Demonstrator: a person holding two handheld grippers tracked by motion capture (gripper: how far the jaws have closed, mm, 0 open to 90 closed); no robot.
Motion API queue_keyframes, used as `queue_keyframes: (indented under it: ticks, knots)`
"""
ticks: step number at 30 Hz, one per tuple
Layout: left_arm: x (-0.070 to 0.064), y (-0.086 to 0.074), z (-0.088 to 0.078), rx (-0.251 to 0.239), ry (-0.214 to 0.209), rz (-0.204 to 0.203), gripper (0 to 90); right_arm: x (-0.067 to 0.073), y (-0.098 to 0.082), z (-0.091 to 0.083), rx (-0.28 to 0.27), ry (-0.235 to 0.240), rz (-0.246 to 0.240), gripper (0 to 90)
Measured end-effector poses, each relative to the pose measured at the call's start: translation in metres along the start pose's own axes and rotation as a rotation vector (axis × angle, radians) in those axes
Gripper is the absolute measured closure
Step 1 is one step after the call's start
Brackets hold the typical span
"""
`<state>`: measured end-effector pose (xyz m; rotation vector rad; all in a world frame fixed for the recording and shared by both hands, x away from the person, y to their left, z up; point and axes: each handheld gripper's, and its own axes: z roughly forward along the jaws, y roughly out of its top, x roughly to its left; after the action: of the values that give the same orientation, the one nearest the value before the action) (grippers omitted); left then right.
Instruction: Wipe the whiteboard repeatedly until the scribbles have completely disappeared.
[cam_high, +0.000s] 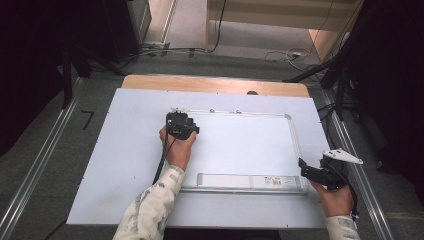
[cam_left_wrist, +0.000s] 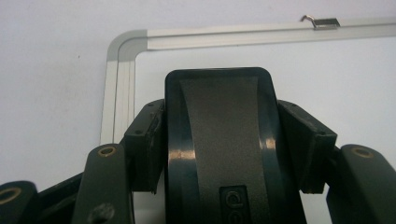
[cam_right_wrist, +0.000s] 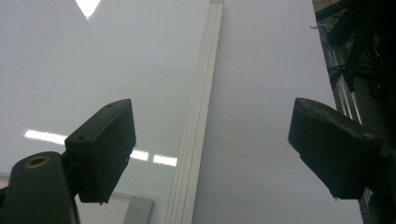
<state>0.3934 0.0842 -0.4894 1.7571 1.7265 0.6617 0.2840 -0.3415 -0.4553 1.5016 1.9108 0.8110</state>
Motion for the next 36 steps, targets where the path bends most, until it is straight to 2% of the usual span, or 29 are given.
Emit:
queue_keyframes:
  ticks: [4,8,20,28,30,36]
  knots:
    - [-0.003,-0.01,-0.008,-0.004,-0.004,0.007,40.2,0.003,0.001,0.001,0.002,0.001,-0.001,13.6]
    - [-0.007,-0.018,-0.015,-0.009,0.012,0.014,40.9,0.003,0.001,0.001,0.003,0.0,-0.006,13.6]
    - [-0.026,-0.035,-0.029,-0.009,-0.015,0.042,40.7,0.006,0.002,0.002,0.005,0.0,-0.01,13.6]
    - [-0.048,-0.031,-0.025,-0.004,-0.03,0.07,40.7,0.007,0.004,0.004,0.005,0.004,-0.015,13.6]
    - [-0.051,-0.027,-0.021,0.001,-0.031,0.081,40.7,0.007,0.004,0.004,0.004,0.006,-0.015,13.6]
    - [-0.052,-0.014,-0.009,0.0,-0.031,0.068,40.8,0.005,0.003,0.002,0.001,0.007,-0.011,13.6]
